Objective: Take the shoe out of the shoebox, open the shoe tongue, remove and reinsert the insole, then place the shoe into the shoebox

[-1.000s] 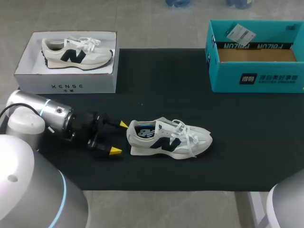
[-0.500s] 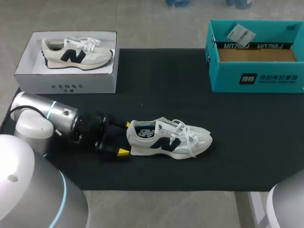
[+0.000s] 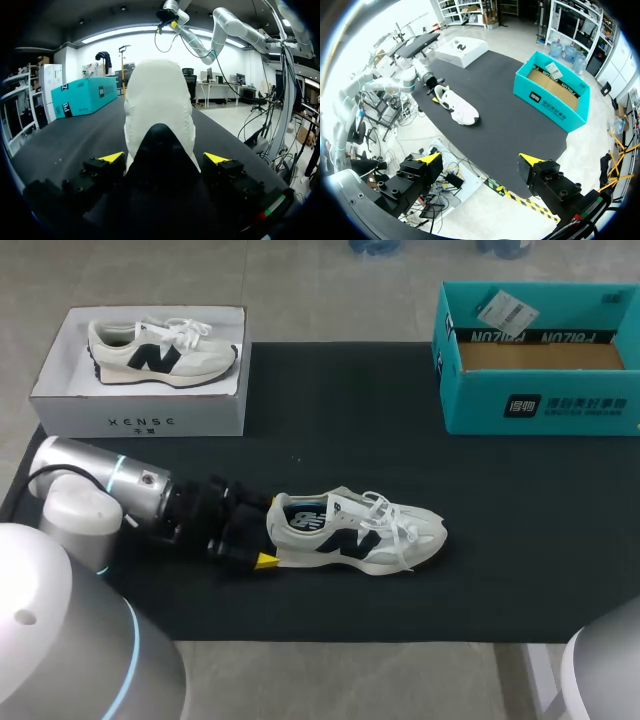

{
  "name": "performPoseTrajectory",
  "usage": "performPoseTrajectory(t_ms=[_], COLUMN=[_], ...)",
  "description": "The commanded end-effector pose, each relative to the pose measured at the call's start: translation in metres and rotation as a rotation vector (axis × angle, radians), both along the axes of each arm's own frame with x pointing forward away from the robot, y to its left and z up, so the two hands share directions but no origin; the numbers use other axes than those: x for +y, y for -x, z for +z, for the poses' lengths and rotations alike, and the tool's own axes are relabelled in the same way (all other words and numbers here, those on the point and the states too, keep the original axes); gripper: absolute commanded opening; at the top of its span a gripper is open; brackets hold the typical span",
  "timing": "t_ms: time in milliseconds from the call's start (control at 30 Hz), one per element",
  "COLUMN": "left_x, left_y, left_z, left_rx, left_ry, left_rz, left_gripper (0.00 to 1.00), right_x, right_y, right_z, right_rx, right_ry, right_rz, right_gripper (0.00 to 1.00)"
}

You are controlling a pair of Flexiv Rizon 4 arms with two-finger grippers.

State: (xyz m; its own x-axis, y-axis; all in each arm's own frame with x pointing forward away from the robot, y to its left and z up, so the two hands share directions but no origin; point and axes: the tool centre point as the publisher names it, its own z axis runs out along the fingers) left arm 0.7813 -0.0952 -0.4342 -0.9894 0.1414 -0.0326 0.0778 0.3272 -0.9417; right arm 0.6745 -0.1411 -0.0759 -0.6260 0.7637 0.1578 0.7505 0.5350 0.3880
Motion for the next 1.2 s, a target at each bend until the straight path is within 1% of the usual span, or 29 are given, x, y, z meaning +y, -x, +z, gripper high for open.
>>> performPoseTrajectory(t_ms=[33,133,167,200,233,367,1200], left_x=[-0.0041,-0.0036,-0.0036,-0.0036,-0.0035,-0.0036,-0.0036], left_y=[0.0012,0.0011,0.0013,0.0016,0.0018,0.0053,0.0053], left_z=[-0.0038,-0.0066,-0.0073,-0.0077,-0.0079,-0.0065,-0.0065], left_rx=[-0.011,-0.014,-0.019,-0.019,-0.021,-0.032,-0.032], left_ry=[-0.013,-0.013,-0.016,-0.016,-0.016,-0.019,-0.019], left_rz=[0.022,0.025,0.03,0.034,0.035,0.03,0.03], left_gripper=[1.0,1.0,0.98,0.33,0.0,0.0,0.0], right_x=[0.0005,0.0005,0.0005,0.0005,0.0005,0.0005,0.0005], right_y=[-0.0031,-0.0031,-0.0031,-0.0031,-0.0031,-0.0031,-0.0031], right_z=[0.0017,0.0017,0.0017,0.0017,0.0017,0.0017,0.0017], right_rx=[0.008,0.008,0.008,0.008,0.008,0.008,0.008], right_ry=[0.003,0.003,0.003,0.003,0.003,0.003,0.003], right_rz=[0.002,0.002,0.002,0.002,0.002,0.002,0.002], right_gripper=[1.0,1.0,1.0,1.0,1.0,1.0,1.0])
